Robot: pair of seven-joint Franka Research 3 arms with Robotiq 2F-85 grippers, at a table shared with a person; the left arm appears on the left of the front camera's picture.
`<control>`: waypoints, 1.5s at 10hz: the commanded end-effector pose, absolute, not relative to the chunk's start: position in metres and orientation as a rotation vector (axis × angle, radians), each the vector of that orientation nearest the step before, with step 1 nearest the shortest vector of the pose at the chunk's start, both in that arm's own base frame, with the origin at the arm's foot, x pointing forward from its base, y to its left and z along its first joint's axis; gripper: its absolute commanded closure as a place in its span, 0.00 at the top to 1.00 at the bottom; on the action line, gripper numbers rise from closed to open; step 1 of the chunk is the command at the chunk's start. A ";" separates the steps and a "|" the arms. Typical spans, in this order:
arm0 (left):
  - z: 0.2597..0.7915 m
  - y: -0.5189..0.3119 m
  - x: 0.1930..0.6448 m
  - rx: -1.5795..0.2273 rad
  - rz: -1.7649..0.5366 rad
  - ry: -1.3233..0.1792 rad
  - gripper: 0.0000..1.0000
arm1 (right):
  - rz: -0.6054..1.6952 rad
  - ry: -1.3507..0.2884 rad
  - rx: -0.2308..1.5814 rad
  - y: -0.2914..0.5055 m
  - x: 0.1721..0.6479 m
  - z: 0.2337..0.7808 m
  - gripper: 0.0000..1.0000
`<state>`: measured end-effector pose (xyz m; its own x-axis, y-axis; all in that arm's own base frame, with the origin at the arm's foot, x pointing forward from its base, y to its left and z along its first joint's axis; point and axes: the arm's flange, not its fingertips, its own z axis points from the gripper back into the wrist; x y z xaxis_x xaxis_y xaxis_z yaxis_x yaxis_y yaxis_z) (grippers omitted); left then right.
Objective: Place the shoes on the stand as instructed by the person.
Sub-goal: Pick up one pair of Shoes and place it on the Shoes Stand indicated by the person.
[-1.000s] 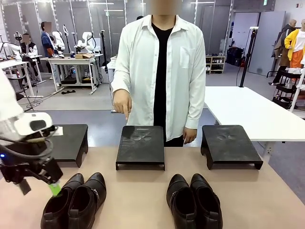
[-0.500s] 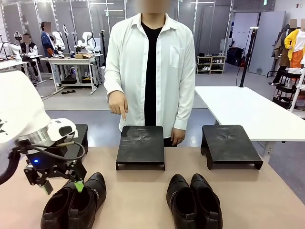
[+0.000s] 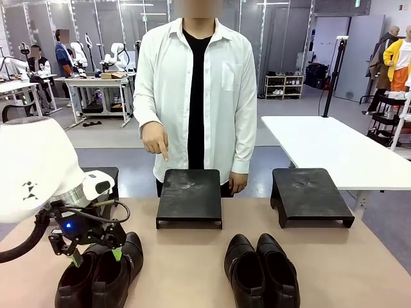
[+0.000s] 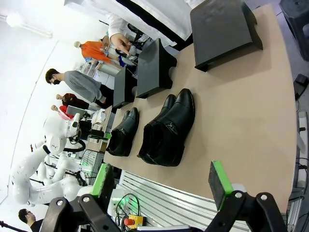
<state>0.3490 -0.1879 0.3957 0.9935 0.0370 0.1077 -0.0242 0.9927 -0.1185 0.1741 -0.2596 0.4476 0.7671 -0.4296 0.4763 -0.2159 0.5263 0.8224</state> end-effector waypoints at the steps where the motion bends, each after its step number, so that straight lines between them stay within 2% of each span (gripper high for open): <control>1: 0.343 -0.158 0.292 -0.053 0.065 -0.156 1.00 | -0.125 -0.733 1.035 -0.261 0.173 0.449 1.00; 8: 0.306 -0.141 0.275 -0.028 0.113 -0.163 1.00 | -0.125 -0.733 1.035 -0.261 0.173 0.449 1.00; 9: 0.302 -0.139 0.274 -0.034 0.138 -0.151 0.93 | -0.125 -0.733 1.035 -0.261 0.173 0.449 1.00; 10: 0.298 -0.137 0.272 -0.015 0.143 -0.145 0.85 | -0.125 -0.733 1.035 -0.261 0.173 0.449 1.00; 13: 0.293 -0.137 0.268 0.007 0.138 -0.124 0.00 | -0.125 -0.733 1.035 -0.261 0.173 0.449 1.00; 15: 0.294 -0.138 0.266 0.008 0.141 -0.117 0.00 | -0.125 -0.733 1.035 -0.261 0.173 0.449 1.00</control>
<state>0.3680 -0.1854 0.3367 0.9899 0.1203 0.0750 -0.1197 0.9927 -0.0123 0.1739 -0.2596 0.4477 0.7667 -0.4292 0.4774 -0.2167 0.5269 0.8218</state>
